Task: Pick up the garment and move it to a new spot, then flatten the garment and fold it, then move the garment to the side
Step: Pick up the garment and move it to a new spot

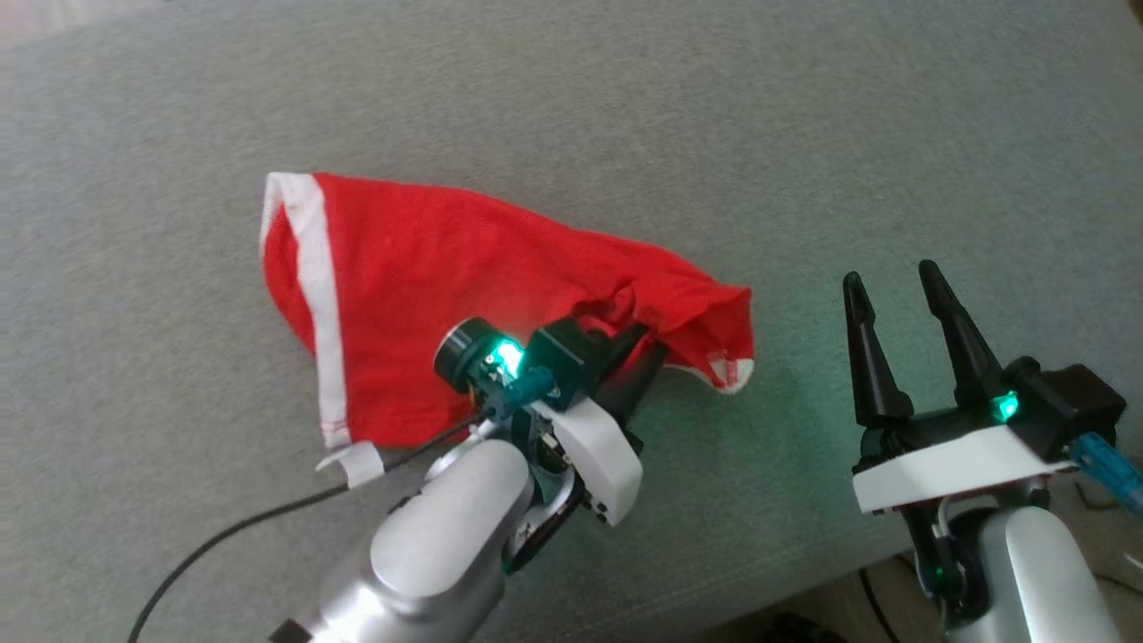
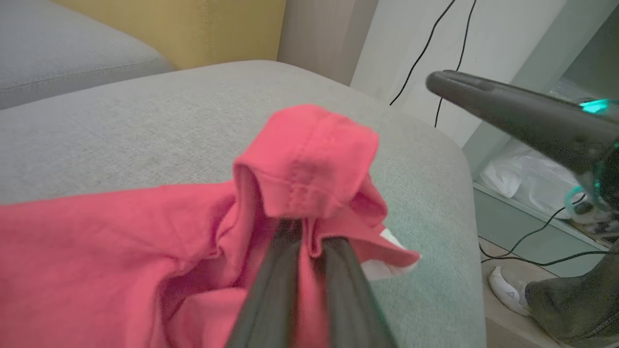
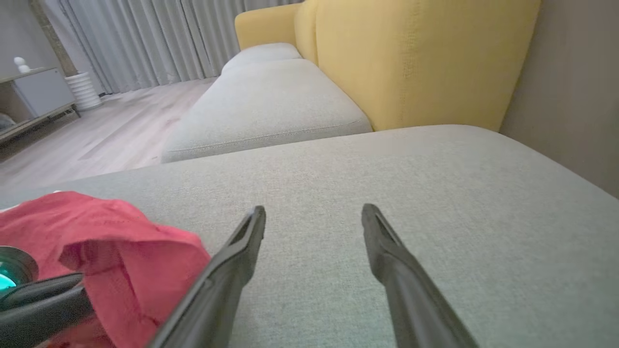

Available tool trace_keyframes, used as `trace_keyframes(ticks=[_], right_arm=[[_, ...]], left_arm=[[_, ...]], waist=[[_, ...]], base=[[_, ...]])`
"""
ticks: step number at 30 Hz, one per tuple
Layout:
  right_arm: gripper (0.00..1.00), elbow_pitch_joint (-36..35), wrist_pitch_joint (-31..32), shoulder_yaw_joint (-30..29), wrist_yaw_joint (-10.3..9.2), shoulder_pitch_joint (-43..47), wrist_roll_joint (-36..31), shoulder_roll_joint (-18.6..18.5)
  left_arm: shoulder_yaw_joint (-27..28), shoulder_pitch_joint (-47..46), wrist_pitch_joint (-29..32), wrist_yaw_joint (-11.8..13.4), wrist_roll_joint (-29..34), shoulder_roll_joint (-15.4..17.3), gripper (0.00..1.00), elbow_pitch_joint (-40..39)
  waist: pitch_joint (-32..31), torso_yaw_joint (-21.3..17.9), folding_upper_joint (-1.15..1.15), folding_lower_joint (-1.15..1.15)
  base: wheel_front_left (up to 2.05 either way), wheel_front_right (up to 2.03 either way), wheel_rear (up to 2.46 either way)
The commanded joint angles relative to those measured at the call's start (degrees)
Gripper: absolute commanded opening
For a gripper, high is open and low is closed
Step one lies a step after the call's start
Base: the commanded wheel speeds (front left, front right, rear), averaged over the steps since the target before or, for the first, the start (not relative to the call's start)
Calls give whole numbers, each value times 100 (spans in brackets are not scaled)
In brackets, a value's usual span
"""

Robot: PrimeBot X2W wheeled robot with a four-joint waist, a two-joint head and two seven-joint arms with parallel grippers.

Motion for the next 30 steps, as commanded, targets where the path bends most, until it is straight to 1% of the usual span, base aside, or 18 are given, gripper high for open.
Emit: trace_keyframes(ticks=[1,2,4,5,8,11,13,17,20,24,30], right_arm=[[100,-167,-34,92,-4,-122,24,-15],[100,-167,-34,92,-4,-122,24,-15],[100,-151,-22,81,-4,-114,5,-15],[100,-157,1,65,-4,-98,-24,-15],[100,-194,65,28,-4,-52,-85,-14],[100,-259,149,6,-4,-2,-149,-14],[100,-312,206,-29,-4,41,-186,-14],[100,-419,328,-47,-4,106,-251,-14],[100,-477,413,-41,-4,134,-295,-14],[100,-555,502,-68,-4,185,-332,-14],[100,-636,623,-152,-4,329,-370,-14]], left_arm=[[43,-193,-130,-5,-5,-1,100,-158],[43,-193,-130,-5,-5,-1,100,-158],[-15,-198,-239,39,-24,-1,100,-137],[25,-152,-381,129,-76,-2,100,-148],[140,-74,-535,272,-124,36,100,-185],[381,26,-835,490,-148,187,100,-303],[597,123,-1045,575,-260,296,100,-359],[1036,260,-1454,814,-320,603,100,-389],[1408,411,-1616,984,-372,834,100,-357],[1947,691,-1693,1055,-493,1138,100,-369],[2728,1272,-1705,1183,-280,1561,100,-707]], waist=[[-113,200,0,-1],[-113,200,0,-1],[-216,369,0,-1],[-327,552,0,-1],[-497,859,0,-1],[-632,1158,0,-1],[-704,1363,0,-1],[-809,1698,0,-1],[-881,1875,0,-1],[-945,2027,0,-1],[-1096,2121,0,-1]], base=[[0,0,0],[0,0,0],[0,0,0],[0,0,0],[0,0,0],[0,0,0],[0,0,0],[0,0,0],[0,0,0],[0,0,0],[0,0,0]])
